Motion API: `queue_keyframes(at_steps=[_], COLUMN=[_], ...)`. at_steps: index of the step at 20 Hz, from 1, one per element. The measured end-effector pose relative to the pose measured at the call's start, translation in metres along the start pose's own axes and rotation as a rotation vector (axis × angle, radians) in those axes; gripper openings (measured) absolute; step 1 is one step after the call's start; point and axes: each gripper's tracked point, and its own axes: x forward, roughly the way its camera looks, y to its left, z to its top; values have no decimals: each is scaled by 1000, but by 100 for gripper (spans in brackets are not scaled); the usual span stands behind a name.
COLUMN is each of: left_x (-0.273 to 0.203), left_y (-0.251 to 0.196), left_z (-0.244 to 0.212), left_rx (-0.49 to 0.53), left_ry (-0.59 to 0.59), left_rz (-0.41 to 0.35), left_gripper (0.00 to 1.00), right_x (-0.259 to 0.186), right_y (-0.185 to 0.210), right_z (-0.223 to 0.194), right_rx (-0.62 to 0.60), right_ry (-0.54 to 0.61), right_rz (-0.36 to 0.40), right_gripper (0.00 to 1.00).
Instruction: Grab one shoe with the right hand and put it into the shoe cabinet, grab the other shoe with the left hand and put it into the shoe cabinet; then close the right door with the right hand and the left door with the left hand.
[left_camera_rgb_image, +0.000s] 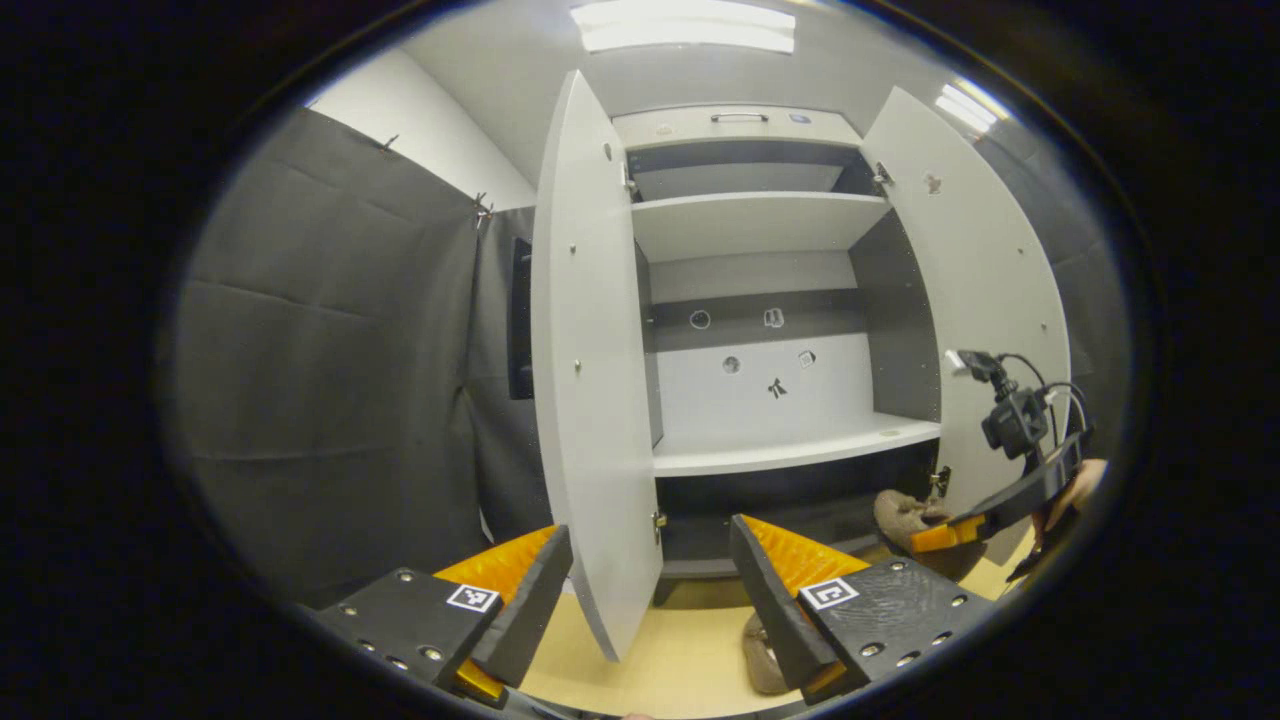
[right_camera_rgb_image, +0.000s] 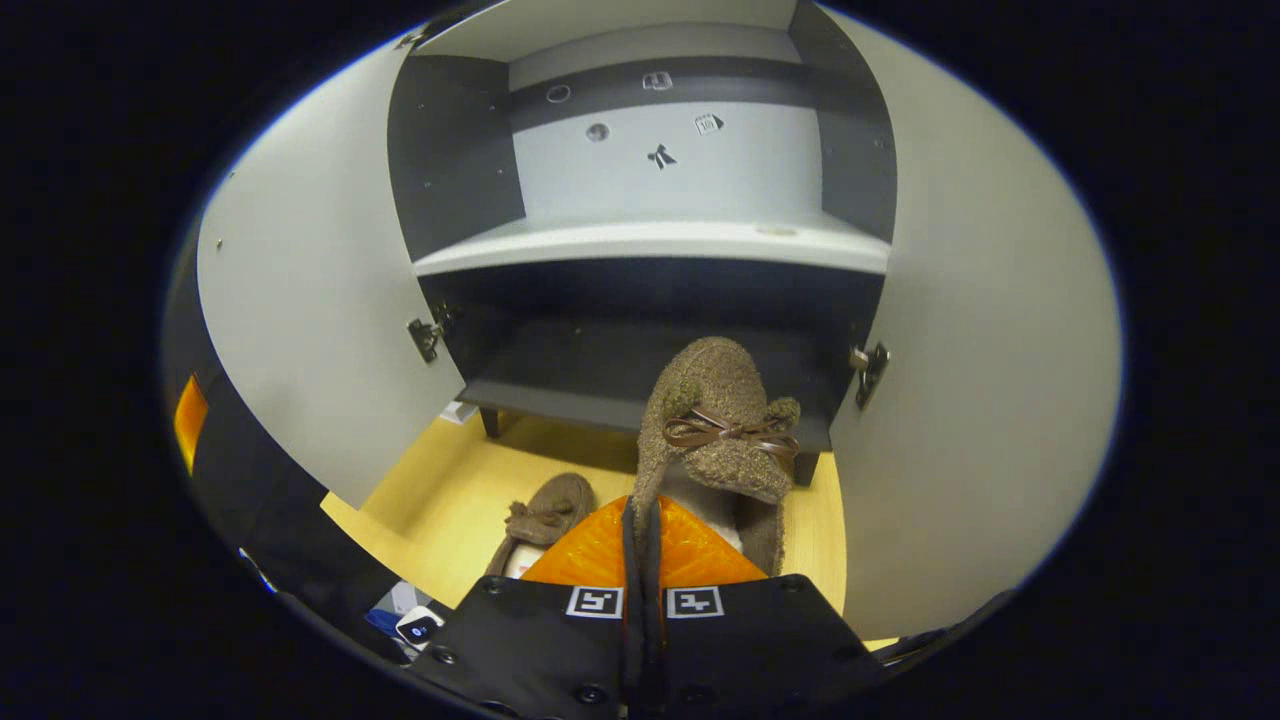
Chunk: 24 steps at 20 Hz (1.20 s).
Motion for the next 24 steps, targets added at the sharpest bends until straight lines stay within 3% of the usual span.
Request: queue_keyframes(at_steps=[3,6,7,8,11,12,13,17,18,24], left_x=[6,8,9,11,17,19,20,23,24,29], left_y=[-1,-2,-1,0,2,2,2,3,3,5], left_z=[3,4,4,4,2,1,0,0,0,-13], left_rx=[6,11,13,12,5,4,3,3,2,-7], left_ry=[-5,-11,-11,-11,-5,-3,-2,-4,-3,31], left_rz=[1,7,12,18,28,30,31,37,39,42], left_gripper=[93,93,100,93,93,100,93,96,93,93], right_x=[-9,-17,-20,-21,-28,-30,-31,-28,-25,20], right_y=[5,22,28,32,42,44,45,36,31,2], right_z=[43,62,68,71,78,82,89,133,146,211], right_rx=[-21,-13,-1,2,-44,-52,-54,-66,-73,-141], right_ry=[-85,-94,-98,-104,-115,-119,-128,-207,-228,-295], right_rz=[13,77,101,113,141,149,153,131,117,6], right_gripper=[2,2,2,2,2,2,2,2,1,2])
